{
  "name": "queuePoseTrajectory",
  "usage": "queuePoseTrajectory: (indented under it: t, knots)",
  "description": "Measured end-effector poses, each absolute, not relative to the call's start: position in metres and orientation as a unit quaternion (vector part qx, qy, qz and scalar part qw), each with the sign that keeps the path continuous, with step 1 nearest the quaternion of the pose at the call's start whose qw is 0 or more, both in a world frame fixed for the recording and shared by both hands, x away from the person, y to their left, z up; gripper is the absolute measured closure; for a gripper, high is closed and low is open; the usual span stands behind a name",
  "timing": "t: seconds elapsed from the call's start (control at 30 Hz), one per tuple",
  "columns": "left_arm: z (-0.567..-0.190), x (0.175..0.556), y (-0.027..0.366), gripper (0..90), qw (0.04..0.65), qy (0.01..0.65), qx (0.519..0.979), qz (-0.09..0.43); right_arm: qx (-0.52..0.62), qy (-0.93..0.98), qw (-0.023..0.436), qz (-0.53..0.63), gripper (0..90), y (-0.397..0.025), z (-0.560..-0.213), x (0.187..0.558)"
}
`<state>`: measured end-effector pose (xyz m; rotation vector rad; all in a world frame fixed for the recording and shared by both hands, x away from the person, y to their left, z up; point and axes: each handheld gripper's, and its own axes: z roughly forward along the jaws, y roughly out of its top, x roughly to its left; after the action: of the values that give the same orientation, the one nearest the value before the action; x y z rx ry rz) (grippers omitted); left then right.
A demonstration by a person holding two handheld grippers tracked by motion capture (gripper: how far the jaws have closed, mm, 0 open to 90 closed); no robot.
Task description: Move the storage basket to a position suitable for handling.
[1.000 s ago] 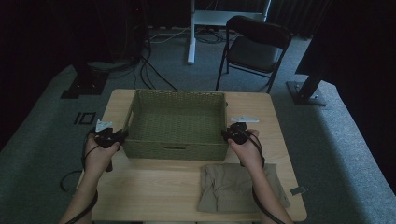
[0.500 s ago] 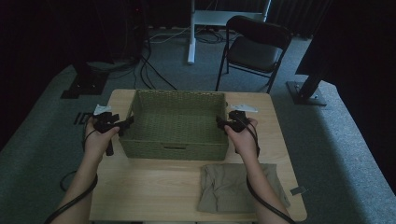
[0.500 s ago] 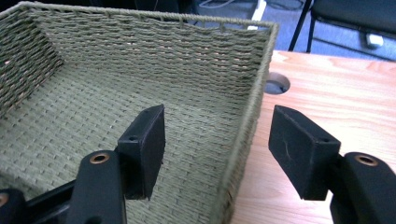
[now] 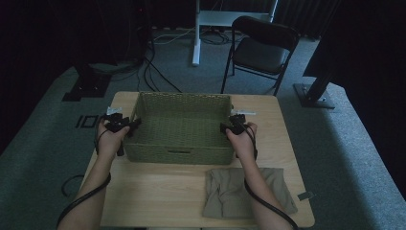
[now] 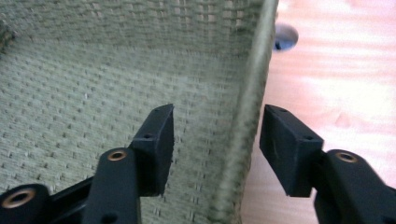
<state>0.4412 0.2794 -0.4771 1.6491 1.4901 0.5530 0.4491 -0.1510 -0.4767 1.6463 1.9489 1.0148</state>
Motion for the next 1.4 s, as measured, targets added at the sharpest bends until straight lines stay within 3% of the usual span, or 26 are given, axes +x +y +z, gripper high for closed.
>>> queuePoseTrajectory:
  t: [0.03,0.07,0.3,0.43,1.4]
  knots:
    - [-0.477,0.441,0.279,43.0,0.412,0.592,0.657,0.218,0.598,0.695,0.192,0.351,54.1,-0.152,-0.478,0.449]
    - [-0.477,0.442,0.279,50.8,0.413,0.590,0.658,0.220,0.602,0.695,0.188,0.345,56.4,-0.151,-0.478,0.449]
    - [-0.479,0.445,0.276,80.2,0.379,0.597,0.677,0.204,0.608,0.694,0.229,0.309,74.6,-0.144,-0.478,0.448]
    - [-0.476,0.445,0.269,81.4,0.350,0.592,0.689,0.229,0.609,0.695,0.245,0.295,78.3,-0.141,-0.477,0.449]
    - [-0.477,0.459,0.215,81.6,0.369,0.590,0.690,0.203,0.619,0.690,0.238,0.288,78.4,-0.198,-0.475,0.455]
